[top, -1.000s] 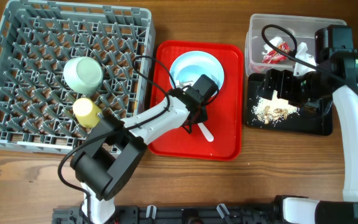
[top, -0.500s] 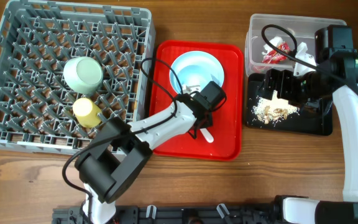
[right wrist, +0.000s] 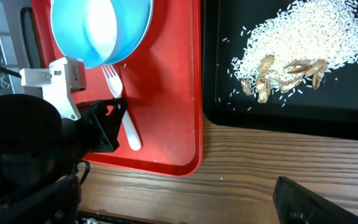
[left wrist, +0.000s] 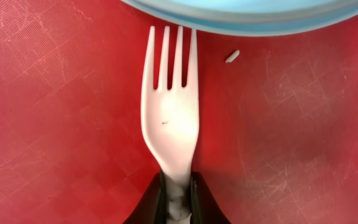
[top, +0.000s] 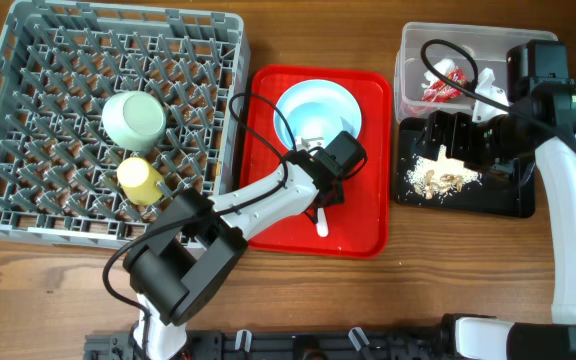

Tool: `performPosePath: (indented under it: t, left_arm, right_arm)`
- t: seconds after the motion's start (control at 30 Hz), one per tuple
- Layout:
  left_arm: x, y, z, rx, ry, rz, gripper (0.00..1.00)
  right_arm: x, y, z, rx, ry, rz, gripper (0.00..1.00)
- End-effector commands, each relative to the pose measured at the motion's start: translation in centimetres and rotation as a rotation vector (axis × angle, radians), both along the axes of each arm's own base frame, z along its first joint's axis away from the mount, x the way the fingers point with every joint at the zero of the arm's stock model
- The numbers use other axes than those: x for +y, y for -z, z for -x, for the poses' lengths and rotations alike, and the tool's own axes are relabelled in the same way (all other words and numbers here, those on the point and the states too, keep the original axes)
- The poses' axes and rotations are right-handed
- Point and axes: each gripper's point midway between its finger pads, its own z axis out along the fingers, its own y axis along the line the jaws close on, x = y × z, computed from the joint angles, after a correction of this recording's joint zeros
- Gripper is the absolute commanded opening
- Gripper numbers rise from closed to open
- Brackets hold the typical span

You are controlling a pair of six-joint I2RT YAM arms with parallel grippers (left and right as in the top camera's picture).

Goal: Sort waste into correct bins and load items into the dishwasher rack
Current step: 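Carry the white fork with the left gripper into the dish rack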

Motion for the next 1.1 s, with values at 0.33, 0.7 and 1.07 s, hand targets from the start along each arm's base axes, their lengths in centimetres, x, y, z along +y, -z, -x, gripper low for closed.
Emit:
performPosePath:
  t: [0.33, 0.7, 1.07]
  left_arm:
    - [4.4, -11.4, -1.8, -0.21, 0.164, 0.013, 0.04]
    - [18.8, -17.4, -8.3, -0.383, 0.101, -0.12, 0.04]
    - [20.3, -10.4, -9.9, -0.222, 0.106, -0.184, 0.15]
  right_arm:
    - [-0.2, -0.4, -0.2, -0.016, 0.0, 0.007, 1.0]
    - [-0.2, -0.4, -0.2, -0.016, 0.0, 0.007, 1.0]
    - [-0.2, -0.3, -0.2, -0.015, 0.0, 0.007, 1.0]
